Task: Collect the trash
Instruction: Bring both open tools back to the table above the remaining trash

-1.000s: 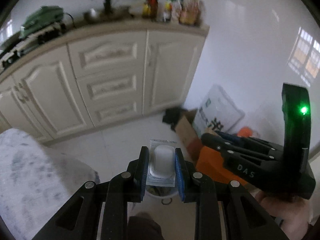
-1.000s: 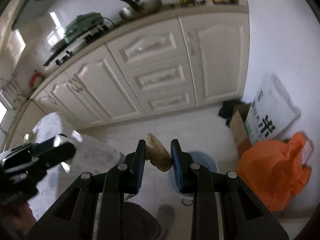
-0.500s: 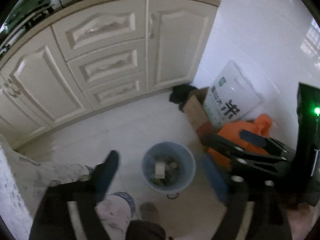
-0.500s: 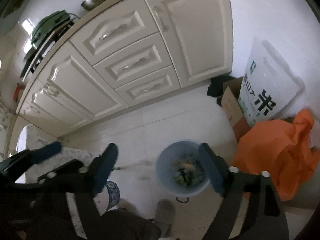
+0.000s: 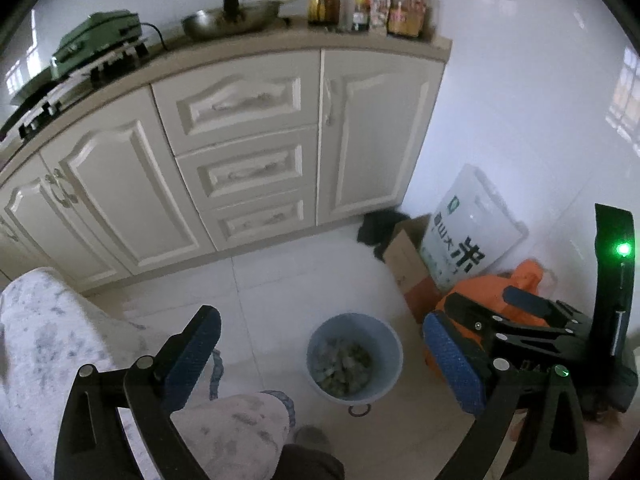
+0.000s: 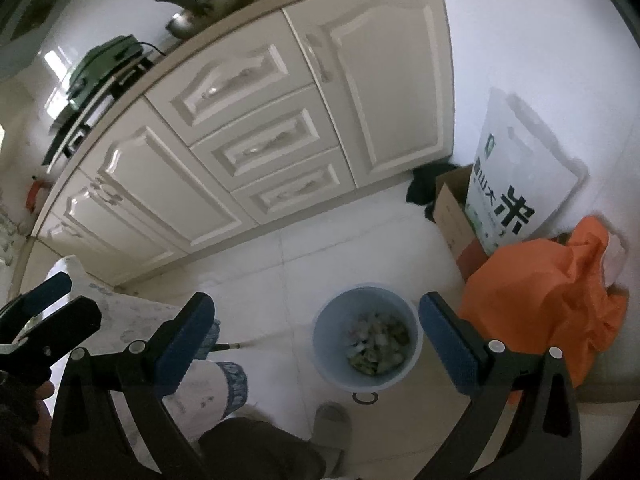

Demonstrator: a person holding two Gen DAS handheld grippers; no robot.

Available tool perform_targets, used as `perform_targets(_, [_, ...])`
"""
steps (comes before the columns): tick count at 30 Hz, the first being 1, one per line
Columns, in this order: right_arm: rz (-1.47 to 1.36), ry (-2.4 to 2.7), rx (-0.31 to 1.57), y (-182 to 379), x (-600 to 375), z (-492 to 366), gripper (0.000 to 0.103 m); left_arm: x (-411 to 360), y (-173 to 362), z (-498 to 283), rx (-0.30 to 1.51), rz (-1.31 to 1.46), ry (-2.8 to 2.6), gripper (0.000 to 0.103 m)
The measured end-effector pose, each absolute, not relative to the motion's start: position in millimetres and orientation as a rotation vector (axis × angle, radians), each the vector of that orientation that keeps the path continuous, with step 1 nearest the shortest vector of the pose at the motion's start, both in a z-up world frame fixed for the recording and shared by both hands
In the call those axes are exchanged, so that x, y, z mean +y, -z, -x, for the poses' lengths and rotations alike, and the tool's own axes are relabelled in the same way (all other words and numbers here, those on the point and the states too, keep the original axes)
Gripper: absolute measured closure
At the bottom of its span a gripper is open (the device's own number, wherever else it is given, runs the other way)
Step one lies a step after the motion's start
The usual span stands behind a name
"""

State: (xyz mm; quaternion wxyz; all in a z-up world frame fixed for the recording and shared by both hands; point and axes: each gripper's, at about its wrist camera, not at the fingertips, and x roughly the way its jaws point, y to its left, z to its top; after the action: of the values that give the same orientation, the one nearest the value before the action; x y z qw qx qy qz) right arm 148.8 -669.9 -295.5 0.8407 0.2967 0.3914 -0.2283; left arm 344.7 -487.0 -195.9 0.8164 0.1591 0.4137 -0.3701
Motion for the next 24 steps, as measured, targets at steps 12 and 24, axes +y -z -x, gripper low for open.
perform_targets(12, [-0.531, 0.428, 0.753, 227, -610, -158, 0.000, -330, 120, -303, 0.781, -0.199, 0.778, 0.002])
perform_targets(24, [-0.401, 0.270, 0.702, 171, -515, -194, 0.000, -174, 81, -256, 0.664, -0.097, 0.617, 0.001])
